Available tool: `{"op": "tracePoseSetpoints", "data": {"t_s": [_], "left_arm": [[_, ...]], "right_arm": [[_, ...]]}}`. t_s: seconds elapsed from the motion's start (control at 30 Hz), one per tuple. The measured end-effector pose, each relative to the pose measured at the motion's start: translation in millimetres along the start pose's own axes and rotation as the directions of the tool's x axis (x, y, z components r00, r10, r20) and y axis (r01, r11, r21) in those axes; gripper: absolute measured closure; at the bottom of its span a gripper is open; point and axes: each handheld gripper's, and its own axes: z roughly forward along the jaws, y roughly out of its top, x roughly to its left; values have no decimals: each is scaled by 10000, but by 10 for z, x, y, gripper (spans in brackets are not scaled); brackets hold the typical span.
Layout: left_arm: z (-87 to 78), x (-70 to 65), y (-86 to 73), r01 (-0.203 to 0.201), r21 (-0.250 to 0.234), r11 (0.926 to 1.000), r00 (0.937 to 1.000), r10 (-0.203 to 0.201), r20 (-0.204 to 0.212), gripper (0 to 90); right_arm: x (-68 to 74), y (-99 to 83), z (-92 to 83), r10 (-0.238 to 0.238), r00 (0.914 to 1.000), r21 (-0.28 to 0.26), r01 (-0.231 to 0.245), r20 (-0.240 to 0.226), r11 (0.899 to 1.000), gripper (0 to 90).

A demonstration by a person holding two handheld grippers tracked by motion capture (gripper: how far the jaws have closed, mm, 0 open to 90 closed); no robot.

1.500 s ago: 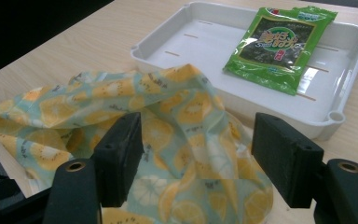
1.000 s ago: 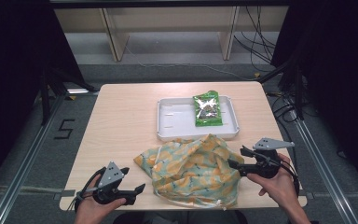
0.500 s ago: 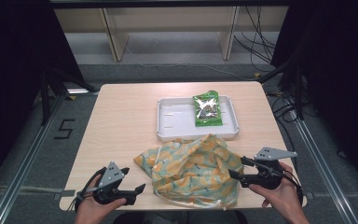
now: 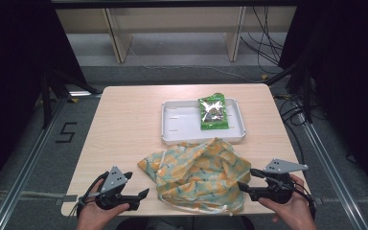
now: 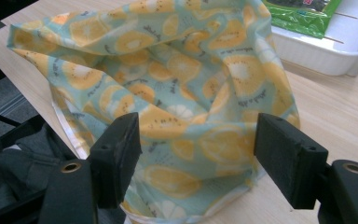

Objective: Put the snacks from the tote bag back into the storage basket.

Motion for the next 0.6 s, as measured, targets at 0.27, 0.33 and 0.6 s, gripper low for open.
{"op": "tracePoseSetpoints", "data": {"t_s": [0.27, 0.33, 0.6], "left_arm": [[0, -2, 0, -10, -1, 10000, 10000, 10, -11, 204], [1, -2, 0, -3, -3, 10000, 10000, 3, -11, 204], [2, -1, -1, -24, -6, 10000, 10000, 24, -13, 204]], "right_arm": [[-40, -80, -11, -422, 9987, 45, 421, 298, 9991, 327], [-35, -94, -5, -322, 9991, 39, 321, 265, 9995, 327], [-59, -115, 14, -267, 9995, 232, 263, 184, 9994, 326]]}}
